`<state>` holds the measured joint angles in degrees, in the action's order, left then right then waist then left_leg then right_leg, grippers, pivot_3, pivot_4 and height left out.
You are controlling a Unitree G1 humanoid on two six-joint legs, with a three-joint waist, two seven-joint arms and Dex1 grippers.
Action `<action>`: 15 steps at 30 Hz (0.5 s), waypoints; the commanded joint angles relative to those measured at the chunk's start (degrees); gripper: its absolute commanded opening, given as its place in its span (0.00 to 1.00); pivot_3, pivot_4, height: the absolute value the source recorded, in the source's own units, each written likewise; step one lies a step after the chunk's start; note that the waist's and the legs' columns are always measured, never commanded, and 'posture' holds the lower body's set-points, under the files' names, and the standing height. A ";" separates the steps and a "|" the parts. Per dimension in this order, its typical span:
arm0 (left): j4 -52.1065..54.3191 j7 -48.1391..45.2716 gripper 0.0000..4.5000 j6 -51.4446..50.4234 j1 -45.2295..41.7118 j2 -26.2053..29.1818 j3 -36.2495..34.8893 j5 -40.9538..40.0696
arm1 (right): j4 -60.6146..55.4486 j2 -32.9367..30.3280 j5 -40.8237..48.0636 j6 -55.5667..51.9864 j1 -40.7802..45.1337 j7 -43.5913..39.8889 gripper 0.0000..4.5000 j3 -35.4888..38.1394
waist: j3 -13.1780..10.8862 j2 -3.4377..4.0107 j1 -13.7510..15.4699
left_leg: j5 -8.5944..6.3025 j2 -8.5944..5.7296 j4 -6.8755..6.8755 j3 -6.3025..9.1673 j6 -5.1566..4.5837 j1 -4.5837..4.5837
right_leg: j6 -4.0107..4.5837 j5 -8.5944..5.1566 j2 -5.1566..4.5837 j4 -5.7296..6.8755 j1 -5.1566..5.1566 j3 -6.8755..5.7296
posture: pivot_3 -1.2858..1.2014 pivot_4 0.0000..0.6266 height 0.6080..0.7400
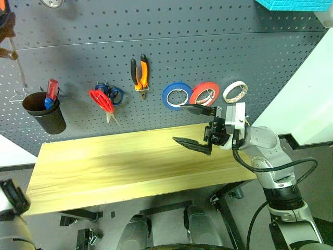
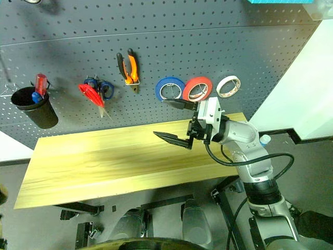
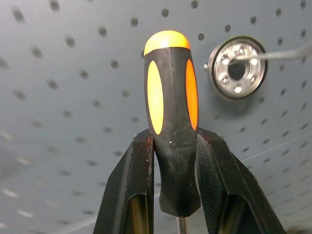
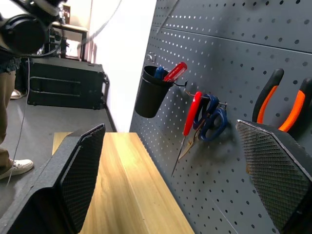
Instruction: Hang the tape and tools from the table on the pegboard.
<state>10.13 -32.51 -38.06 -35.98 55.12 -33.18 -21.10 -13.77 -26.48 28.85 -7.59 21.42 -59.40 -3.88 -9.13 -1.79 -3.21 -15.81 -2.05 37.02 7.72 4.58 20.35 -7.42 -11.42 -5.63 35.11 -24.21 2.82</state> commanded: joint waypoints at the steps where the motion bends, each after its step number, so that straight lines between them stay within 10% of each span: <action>1: 0.97 -3.33 0.19 13.90 4.80 -1.26 -2.45 1.52 | -1.26 -0.07 0.37 0.69 0.52 0.13 1.00 0.78 | 0.01 0.02 0.35 | 0.00 0.00 0.00 -0.02 0.00 -0.01 | 0.00 0.00 0.00 -0.03 0.00 0.01 | 0.52 0.11 1.00; 15: -17.30 -10.33 0.19 40.96 11.89 -8.08 -1.71 -0.06 | -1.84 -0.35 0.70 0.25 0.18 0.21 1.00 0.94 | 0.03 -0.01 0.70 | 0.00 0.01 0.04 -0.05 -0.02 -0.03 | 0.01 0.01 0.00 0.00 0.03 0.03 | 0.52 0.11 1.00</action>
<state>-5.79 -41.85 -1.42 -23.16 46.40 -34.48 -20.97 -13.78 -26.51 28.89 -7.59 21.32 -59.40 -3.93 -9.10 -1.80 -2.52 -15.81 -2.04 37.06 7.67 4.56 20.32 -7.41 -11.41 -5.62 35.10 -24.18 2.84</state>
